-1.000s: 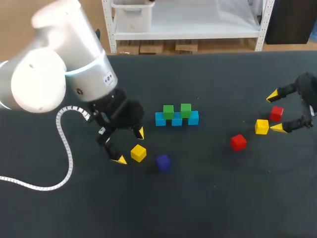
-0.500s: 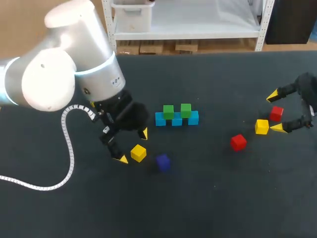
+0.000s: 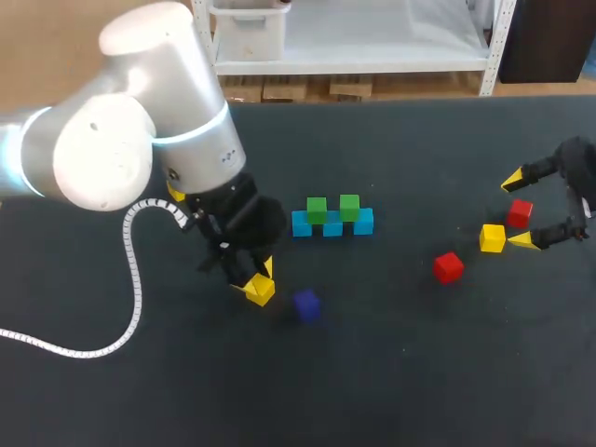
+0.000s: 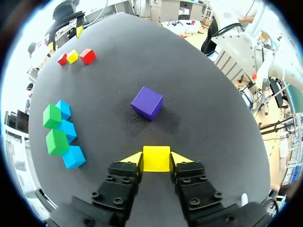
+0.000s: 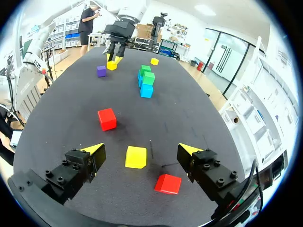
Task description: Place the blue cubes, place green cubes on the blue cubes, place the yellow cubes on the green cubes, then place the red cubes on the yellow cubes, and place purple cube on the red cubes.
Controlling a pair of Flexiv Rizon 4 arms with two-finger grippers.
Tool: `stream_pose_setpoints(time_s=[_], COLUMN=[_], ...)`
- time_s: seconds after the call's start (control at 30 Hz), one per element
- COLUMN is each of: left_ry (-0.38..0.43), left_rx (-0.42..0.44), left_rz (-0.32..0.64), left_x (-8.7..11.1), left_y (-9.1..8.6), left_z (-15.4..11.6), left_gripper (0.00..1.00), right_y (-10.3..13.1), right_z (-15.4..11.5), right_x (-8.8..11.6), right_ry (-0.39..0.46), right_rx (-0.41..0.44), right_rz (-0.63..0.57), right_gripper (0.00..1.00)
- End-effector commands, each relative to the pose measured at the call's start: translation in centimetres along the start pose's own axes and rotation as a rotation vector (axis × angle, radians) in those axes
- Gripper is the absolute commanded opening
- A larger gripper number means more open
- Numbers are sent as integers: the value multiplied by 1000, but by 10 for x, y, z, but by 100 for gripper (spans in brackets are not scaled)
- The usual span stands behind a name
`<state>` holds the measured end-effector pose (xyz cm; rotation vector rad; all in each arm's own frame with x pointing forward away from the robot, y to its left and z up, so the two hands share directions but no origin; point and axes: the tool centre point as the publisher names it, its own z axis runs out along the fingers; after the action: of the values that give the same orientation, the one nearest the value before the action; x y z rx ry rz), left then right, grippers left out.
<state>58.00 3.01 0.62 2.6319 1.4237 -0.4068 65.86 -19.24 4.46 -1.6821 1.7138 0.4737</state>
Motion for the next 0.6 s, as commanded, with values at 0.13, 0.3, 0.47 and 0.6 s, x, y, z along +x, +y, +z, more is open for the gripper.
stream_pose_setpoints(time_s=[0.13, 0.3, 0.47, 0.6], left_ry=[-3, -21, -43, -49], left_rx=[-17, -53, -75, -86], left_rz=[-26, -84, -181, -274], left_x=[1, 3, 5, 6], left_y=[0, 3, 9, 18], left_z=[-4, -25, -56, -75], left_gripper=[0, 0, 0, 0], right_y=[0, 0, 0, 0], right_z=[1, 1, 1, 1], right_x=[1, 1, 1, 1], right_ry=[-4, -4, -4, -4], right_rx=[1, 1, 1, 1], right_rz=[-1, -1, -1, -1], right_gripper=[100, 100, 100, 100])
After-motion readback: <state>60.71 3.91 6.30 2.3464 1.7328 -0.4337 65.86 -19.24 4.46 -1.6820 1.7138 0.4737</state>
